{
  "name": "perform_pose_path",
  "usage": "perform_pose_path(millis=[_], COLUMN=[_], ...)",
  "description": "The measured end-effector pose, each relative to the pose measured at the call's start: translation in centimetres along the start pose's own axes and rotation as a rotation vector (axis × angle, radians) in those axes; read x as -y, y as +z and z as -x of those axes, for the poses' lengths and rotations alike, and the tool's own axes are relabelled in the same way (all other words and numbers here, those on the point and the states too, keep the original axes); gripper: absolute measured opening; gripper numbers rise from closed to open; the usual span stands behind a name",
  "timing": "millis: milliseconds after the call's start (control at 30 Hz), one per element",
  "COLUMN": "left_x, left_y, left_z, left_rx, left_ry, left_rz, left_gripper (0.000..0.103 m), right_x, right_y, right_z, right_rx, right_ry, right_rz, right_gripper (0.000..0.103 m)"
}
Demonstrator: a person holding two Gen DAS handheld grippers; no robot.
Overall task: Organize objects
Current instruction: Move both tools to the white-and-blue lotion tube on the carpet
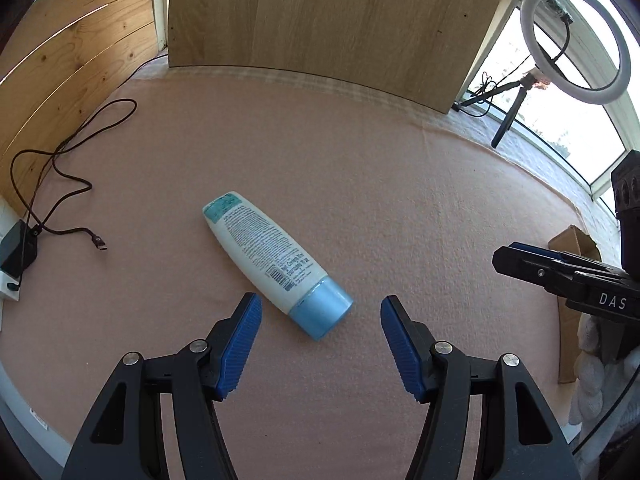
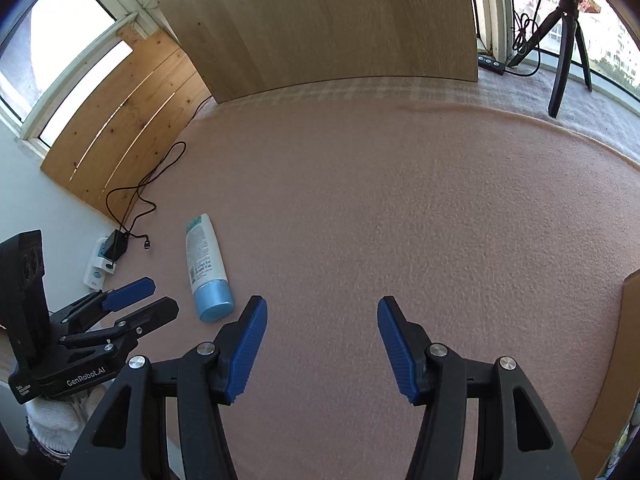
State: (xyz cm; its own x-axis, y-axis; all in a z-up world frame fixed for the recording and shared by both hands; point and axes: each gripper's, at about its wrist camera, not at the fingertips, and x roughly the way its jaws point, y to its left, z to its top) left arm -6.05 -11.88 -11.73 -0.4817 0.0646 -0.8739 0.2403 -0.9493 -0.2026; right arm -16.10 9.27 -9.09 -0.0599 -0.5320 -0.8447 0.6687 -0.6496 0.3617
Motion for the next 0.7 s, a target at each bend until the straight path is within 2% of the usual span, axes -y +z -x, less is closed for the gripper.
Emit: perform_pose_path(millis=[300,700], left_x=[-3.7,-5.7], left_y=[-0.6,-0.3], left_z=[-2.0,-4.2], left_rx=[-0.048,-0.091], left_ry=[-0.037,-0.108], left_rz=[0.082,0.141], left_gripper=[0.065,0.065], right_x=[-3.1,-6.4], right_y=[2.8,4.8], right_z=[-5.2,-11.4], right_rx=[-0.101,-0.244], right_ry=[0.083,0.229], right_rz=[0.053,0.040], right_gripper=[0.054,0.054])
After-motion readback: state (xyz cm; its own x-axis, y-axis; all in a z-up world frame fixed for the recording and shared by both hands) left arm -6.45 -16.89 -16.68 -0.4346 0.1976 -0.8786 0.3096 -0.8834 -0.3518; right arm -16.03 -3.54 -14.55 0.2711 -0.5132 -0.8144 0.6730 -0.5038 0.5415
